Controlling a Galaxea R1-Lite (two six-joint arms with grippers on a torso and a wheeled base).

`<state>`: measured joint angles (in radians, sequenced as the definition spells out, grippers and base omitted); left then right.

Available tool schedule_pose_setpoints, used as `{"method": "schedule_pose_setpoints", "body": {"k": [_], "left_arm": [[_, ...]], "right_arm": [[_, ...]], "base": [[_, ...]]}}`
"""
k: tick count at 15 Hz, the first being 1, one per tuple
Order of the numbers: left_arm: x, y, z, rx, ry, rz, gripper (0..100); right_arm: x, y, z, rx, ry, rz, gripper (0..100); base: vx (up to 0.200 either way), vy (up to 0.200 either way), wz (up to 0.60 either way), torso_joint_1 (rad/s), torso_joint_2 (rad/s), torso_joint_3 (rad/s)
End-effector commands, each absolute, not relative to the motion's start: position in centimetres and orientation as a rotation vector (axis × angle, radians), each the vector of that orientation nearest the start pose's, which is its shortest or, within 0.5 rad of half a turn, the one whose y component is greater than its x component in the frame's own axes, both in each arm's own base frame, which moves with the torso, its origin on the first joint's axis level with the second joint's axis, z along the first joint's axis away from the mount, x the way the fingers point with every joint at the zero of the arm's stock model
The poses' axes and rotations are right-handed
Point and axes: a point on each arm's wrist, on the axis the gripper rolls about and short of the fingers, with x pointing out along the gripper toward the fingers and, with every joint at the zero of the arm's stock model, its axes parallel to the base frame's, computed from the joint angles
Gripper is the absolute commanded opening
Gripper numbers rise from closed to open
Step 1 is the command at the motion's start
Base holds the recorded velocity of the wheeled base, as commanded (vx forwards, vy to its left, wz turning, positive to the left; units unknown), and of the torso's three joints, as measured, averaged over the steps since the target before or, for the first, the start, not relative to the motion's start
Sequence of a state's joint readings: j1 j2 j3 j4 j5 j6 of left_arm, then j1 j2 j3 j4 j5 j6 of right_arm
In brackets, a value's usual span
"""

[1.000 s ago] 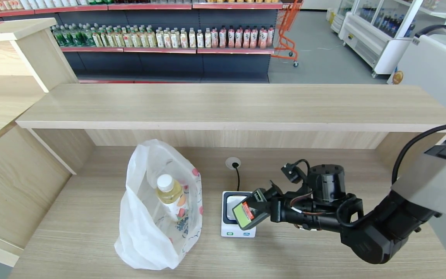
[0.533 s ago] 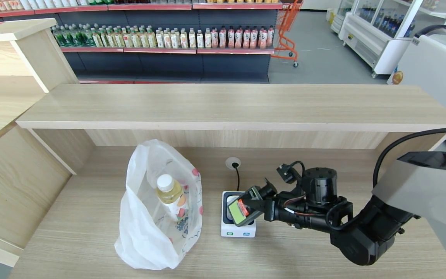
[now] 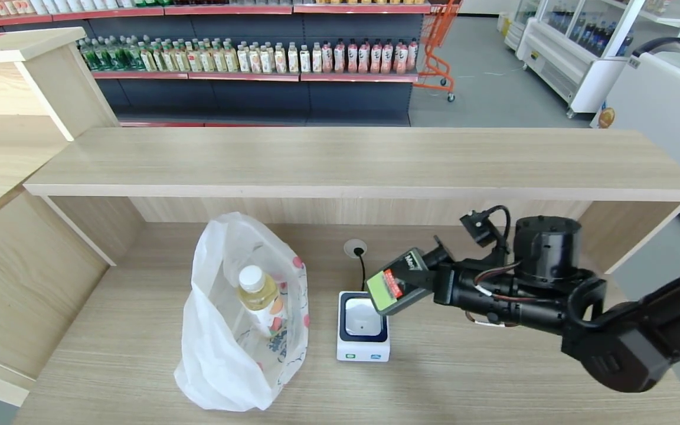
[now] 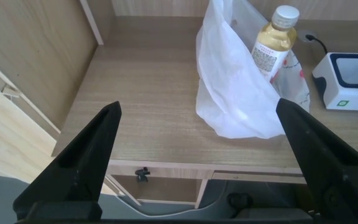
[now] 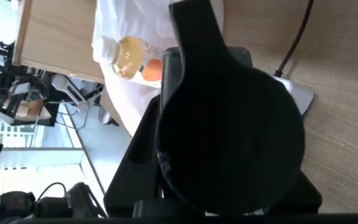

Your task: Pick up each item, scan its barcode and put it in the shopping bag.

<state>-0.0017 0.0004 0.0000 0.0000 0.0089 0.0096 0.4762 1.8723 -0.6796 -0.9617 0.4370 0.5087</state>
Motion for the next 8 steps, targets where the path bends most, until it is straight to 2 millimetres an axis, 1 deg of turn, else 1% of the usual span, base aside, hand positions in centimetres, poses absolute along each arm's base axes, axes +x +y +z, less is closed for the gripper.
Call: {"method": "schedule_pose_setpoints", "body": {"k": [1,4,7,8], "left_arm": [[-2.3,0.0,7.5,0.008,0.000,0.008,100],[-2.3,0.0,7.5,0.008,0.000,0.009,100],[-2.3,0.0,7.5,0.008,0.000,0.009,100],[-2.3,0.0,7.5,0.008,0.000,0.008,100]], "right_arm": [[24.0,12.5,19.2,0.395,0.303,0.842,0],[21.5,11.3,20.9,0.373,0.292,0.845,0],[19.9,10.6,21.8,0.376,0.315,0.845,0],[19.8,10.5,21.8,0.375,0.318,0.846,0]], "base": [[0.000,0.200,0.00,0.002,0.00,0.007],[0.000,0.200,0.00,0.001,0.00,0.006],[0.000,0.200,0.00,0.003,0.00,0.002],[0.000,0.200,0.00,0.007,0.00,0.002]]}}
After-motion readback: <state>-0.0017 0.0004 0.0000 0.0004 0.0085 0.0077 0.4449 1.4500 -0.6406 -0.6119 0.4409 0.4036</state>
